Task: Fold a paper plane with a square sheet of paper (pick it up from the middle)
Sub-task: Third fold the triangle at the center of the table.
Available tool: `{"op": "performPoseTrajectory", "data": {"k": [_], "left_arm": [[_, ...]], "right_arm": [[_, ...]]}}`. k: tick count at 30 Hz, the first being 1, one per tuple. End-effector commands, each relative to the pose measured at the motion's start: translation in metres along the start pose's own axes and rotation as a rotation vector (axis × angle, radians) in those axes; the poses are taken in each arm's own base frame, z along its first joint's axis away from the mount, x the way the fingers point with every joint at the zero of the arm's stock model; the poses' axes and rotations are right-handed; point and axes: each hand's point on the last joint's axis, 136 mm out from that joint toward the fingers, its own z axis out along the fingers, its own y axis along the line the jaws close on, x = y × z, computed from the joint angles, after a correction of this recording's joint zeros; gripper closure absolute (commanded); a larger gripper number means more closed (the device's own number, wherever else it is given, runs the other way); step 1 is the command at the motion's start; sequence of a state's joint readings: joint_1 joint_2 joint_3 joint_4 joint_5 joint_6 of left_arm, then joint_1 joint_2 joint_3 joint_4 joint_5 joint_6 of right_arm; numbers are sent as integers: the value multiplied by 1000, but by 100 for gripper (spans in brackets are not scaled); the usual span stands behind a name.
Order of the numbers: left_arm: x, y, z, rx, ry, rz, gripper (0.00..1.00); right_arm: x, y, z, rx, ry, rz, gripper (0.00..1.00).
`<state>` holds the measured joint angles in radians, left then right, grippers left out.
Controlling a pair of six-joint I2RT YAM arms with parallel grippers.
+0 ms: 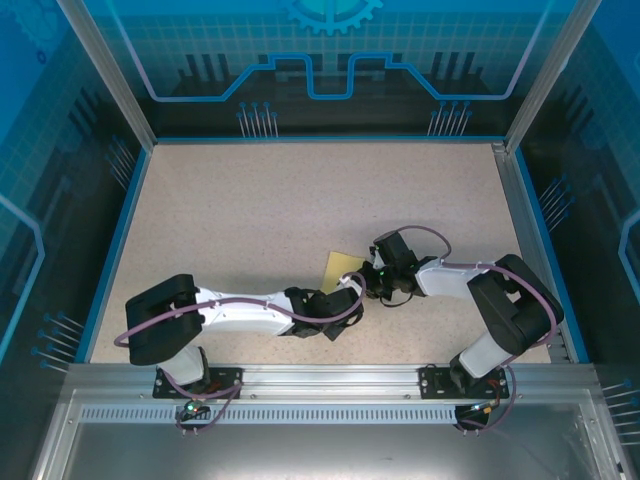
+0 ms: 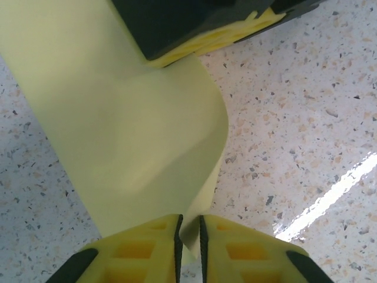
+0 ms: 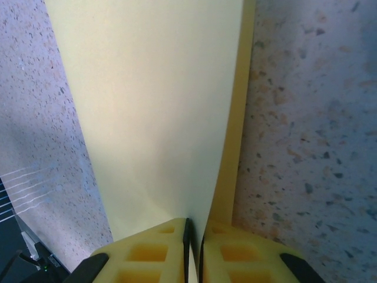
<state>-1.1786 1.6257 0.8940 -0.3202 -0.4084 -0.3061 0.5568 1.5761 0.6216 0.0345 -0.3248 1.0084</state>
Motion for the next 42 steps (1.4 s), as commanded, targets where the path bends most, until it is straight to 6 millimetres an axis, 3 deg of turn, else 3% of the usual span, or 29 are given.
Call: {"op": "performPoseTrajectory", "data": {"k": [1,5,8,14,19,23,27,36,42], "left_arm": [[-13,2,-11,-18,-28,11,85],[-14,2,-11,-9,-28,12,92],[-15,1,-11,14,-24,10,95],[-17,1,-17,116,-32,-36,100],[-20,1,-20,178,-26,-63,100],[-18,3,-17,187,-7,-72,100],[-17,6,-15,187,4,-79,100],[-21,11,-15,207,27,-99,100],[-21,14,-11,250,57,-138,100]], "right_arm": [[4,1,-1,20,13,-34,86],[4,3,-2,23,17,-45,85],[3,5,-8,24,9,-65,79],[-9,0,-38,115,-88,-114,64],[-16,29,-50,10,-128,-195,69],[-19,43,-43,5,-84,-234,79],[-24,47,-26,17,-32,-254,84],[-41,23,3,200,41,-300,87],[-38,9,16,262,118,-360,87]]}}
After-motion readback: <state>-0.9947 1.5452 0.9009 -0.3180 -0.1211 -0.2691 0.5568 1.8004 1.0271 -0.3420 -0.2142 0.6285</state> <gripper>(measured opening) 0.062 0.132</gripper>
